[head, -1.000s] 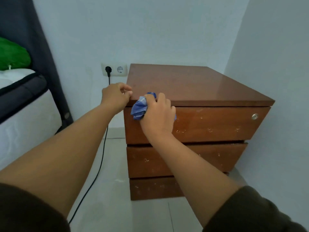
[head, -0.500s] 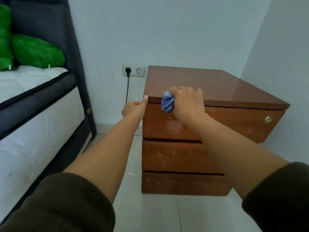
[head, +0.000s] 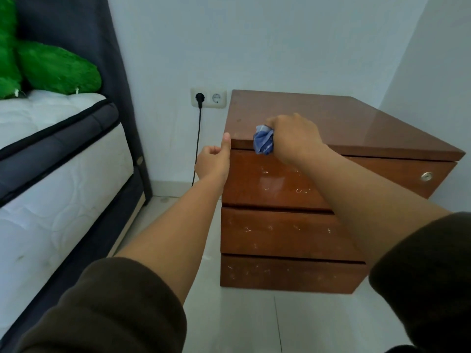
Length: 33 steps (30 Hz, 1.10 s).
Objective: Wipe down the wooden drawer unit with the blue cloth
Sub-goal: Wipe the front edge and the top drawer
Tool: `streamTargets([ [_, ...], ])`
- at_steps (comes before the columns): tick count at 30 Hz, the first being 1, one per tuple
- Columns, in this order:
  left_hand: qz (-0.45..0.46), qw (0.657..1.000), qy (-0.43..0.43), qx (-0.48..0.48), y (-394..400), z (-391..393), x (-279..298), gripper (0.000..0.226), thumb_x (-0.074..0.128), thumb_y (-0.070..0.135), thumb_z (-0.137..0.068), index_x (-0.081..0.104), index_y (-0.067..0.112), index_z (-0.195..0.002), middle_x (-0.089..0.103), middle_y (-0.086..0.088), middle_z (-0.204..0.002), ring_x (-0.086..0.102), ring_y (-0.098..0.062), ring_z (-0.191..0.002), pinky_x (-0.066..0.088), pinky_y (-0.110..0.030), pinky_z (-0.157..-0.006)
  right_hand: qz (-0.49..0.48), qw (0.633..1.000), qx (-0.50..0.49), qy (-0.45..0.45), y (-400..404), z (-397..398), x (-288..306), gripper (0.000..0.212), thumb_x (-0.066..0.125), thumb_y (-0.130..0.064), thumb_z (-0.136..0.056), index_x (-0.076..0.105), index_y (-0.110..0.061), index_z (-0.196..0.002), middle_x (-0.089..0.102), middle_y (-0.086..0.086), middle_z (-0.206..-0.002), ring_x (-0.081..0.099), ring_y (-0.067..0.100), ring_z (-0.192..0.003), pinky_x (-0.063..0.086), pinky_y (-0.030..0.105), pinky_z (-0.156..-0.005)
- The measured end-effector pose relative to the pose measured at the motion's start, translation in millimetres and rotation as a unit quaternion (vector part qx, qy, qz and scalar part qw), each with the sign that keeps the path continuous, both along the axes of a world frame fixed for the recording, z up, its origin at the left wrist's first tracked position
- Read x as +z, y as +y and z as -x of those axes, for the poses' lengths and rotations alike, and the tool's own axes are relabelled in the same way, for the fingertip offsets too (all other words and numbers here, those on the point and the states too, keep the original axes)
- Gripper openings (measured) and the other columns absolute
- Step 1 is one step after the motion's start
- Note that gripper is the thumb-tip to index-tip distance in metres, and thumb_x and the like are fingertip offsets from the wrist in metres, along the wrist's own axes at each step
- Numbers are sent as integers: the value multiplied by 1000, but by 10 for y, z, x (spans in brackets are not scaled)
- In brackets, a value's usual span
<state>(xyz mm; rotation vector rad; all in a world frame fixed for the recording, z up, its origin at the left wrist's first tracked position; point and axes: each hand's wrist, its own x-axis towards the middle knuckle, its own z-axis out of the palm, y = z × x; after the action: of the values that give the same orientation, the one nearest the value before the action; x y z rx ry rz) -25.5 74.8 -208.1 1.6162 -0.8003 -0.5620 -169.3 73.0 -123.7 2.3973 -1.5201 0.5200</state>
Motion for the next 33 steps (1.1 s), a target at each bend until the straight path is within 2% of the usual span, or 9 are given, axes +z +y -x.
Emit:
streamTargets([
  [7,27,999,-13,33,-33,57,-46,44,43,64,-86,49,22,-78,59,2,-85,56,-17,-85,47,-30,-76,2,1000,5,13,-124,-80,54,33,48,0,-89,66,-18,-110,65,13,-101,59,35,-91,36,34,-68],
  [11,17,999,-28,15,-45,15,-30,46,40,64,-88,50,19,-82,57,3,-82,56,-19,-87,48,-32,-77,9,1000,8,15,-123,-81,63,32,48,1,-87,65,-17,-107,64,13,-99,49,31,-79,35,34,-67],
  [15,8,999,-42,1,-51,-7,-26,45,37,64,-88,47,22,-76,55,5,-78,56,-21,-91,49,-36,-83,17,1000,7,10,-139,-73,33,27,49,2,-85,64,-14,-100,55,8,-85,51,31,-79,35,34,-68],
  [19,6,999,-44,-13,-67,-11,-35,45,34,65,-88,45,23,-76,55,4,-80,57,-22,-95,49,-36,-83,24,1000,8,2,-151,-70,3,28,49,0,-85,63,-16,-103,63,10,-95,53,31,-82,34,34,-69],
  [21,9,999,-46,-14,-69,0,-45,44,34,64,-89,43,24,-74,55,3,-82,57,-21,-93,49,-34,-80,27,1000,10,1,-156,-68,-11,30,49,0,-85,63,-18,-105,65,9,-99,57,32,-88,34,33,-71],
  [24,19,999,-39,-7,-75,39,-54,44,34,63,-90,41,24,-70,54,2,-79,54,-17,-81,45,-27,-68,28,1000,11,-4,-170,-71,-25,26,50,-3,-86,63,-18,-104,65,9,-99,55,31,-85,34,33,-71],
  [27,34,999,5,11,-86,102,-60,47,38,61,-90,40,19,-68,50,1,-73,46,-13,-68,37,-24,-57,29,1000,9,-3,-174,-65,-34,25,51,-5,-87,63,-18,-104,66,8,-99,59,32,-90,34,34,-71],
  [30,21,999,42,11,-47,117,-40,50,42,66,-86,45,19,-70,52,2,-71,46,-11,-65,38,-24,-56,24,1000,4,-4,-159,-65,-31,25,50,-4,-87,62,-19,-103,65,7,-99,57,31,-87,34,35,-73],
  [33,3,1000,18,-1,25,40,-11,51,37,66,-87,47,17,-74,52,0,-74,47,-13,-68,37,-25,-57,12,1000,2,-5,-127,-67,-2,26,51,-4,-87,62,-21,-103,65,7,-100,59,32,-92,34,35,-75],
])
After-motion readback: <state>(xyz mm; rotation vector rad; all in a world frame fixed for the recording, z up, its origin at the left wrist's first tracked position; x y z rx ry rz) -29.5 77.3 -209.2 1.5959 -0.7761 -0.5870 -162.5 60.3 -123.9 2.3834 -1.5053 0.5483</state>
